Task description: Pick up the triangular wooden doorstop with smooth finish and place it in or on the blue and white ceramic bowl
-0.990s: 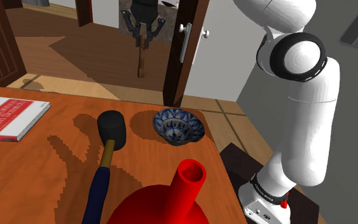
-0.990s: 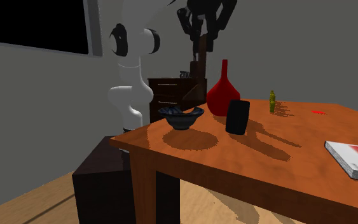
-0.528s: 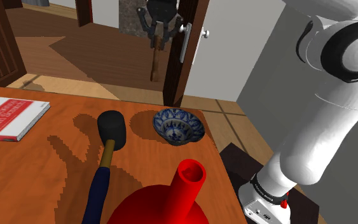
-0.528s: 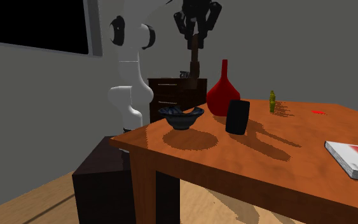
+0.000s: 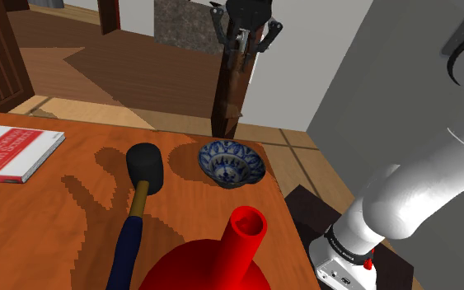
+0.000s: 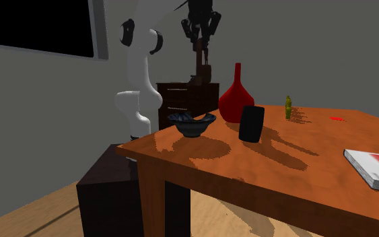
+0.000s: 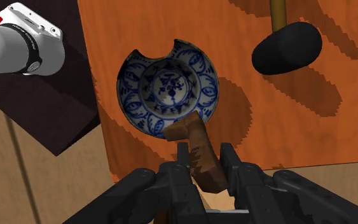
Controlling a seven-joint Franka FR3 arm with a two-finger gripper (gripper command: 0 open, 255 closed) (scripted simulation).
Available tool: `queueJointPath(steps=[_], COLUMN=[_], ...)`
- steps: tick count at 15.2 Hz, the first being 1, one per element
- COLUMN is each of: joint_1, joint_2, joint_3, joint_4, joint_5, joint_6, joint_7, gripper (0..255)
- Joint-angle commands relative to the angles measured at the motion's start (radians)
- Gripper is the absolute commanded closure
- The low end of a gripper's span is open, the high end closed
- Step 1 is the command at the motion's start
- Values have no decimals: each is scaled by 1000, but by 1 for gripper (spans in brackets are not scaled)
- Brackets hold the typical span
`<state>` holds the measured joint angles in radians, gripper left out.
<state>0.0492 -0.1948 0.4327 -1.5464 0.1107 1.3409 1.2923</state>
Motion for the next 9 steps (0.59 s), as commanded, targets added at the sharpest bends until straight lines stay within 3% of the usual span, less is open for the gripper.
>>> queueJointPath(steps=[1,9], joint_1=[5,17], joint_2=[-61,-154], joint_3=[-5,-14], joint_4=[-37,-209], joint_5=[25,57], joint_6=[-18,66], joint_7=[3,-12], gripper=[255,255])
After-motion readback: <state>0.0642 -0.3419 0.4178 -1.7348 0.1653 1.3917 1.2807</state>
